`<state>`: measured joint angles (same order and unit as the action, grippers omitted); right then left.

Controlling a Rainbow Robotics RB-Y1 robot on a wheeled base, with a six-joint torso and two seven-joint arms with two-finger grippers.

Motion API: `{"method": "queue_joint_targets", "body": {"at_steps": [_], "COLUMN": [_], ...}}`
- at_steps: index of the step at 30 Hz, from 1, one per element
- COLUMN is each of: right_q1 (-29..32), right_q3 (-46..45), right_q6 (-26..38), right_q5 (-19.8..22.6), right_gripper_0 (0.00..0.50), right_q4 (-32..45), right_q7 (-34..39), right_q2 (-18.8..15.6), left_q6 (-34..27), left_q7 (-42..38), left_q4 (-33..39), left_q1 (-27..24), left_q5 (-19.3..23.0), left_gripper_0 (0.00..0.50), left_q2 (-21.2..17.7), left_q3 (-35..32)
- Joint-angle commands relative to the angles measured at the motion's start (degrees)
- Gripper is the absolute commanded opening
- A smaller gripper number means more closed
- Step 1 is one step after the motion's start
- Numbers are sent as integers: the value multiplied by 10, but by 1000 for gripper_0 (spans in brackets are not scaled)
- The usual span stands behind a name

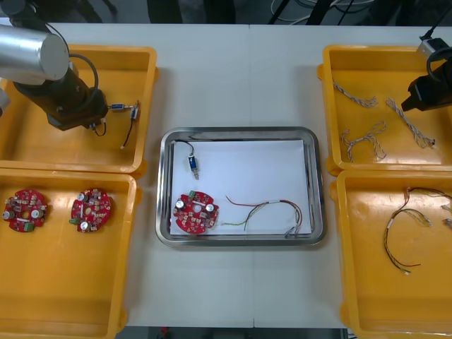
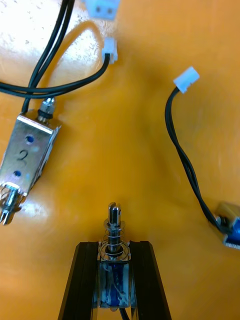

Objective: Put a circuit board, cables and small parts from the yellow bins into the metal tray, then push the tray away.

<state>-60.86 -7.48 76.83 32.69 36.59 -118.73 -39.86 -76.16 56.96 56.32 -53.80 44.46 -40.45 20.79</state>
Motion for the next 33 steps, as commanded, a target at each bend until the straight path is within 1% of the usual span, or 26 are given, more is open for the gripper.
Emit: {"method": "queue_joint_targets", "body": {"at_steps": [1,4,9,13,15,17,18,20,22,27,30,33], "right_q1": [-29,-30,-29,-36,-45,-54,-54,-62,-62,-62,-62,-62], "right_q3": [-10,-10,-11,-11,-11,-11,-11,-11,-11,-10,-10,-10], "right_q6": [6,4,3,-13,-37,-56,-56,-76,-80,-96,-104,-111], "right_q5": [-10,-12,-12,-4,7,7,7,4,3,-5,-11,-14], "right_gripper_0": [500,500,500,500,500,500,500,500,500,500,500,500], "right_q4": [16,15,12,-20,-62,-93,-93,-118,-120,-120,-120,-127], "right_q7": [-75,-106,-149,-155,-160,-165,-165,-168,-168,-163,-160,-158], "right_q2": [-32,-32,-29,-28,-27,-23,-23,-20,-18,-8,0,2], "left_q6": [-31,-44,-58,-86,-105,-121,-121,-142,-151,-192,-216,-228], "left_q7": [47,42,38,35,33,31,31,26,24,12,3,-3], "left_q4": [55,76,103,131,153,172,172,201,212,267,304,325], "left_q1": [10,10,10,9,9,9,9,10,9,9,9,9], "left_q5": [10,12,12,3,3,2,2,2,3,4,6,7], "left_gripper_0": [0,0,0,0,0,0,0,0,0,0,0,0], "left_q2": [-47,-57,-60,-60,-60,-60,-60,-60,-60,-55,-48,-41], "left_q3": [6,6,-2,-14,-22,-26,-26,-29,-30,-32,-31,-32]}}
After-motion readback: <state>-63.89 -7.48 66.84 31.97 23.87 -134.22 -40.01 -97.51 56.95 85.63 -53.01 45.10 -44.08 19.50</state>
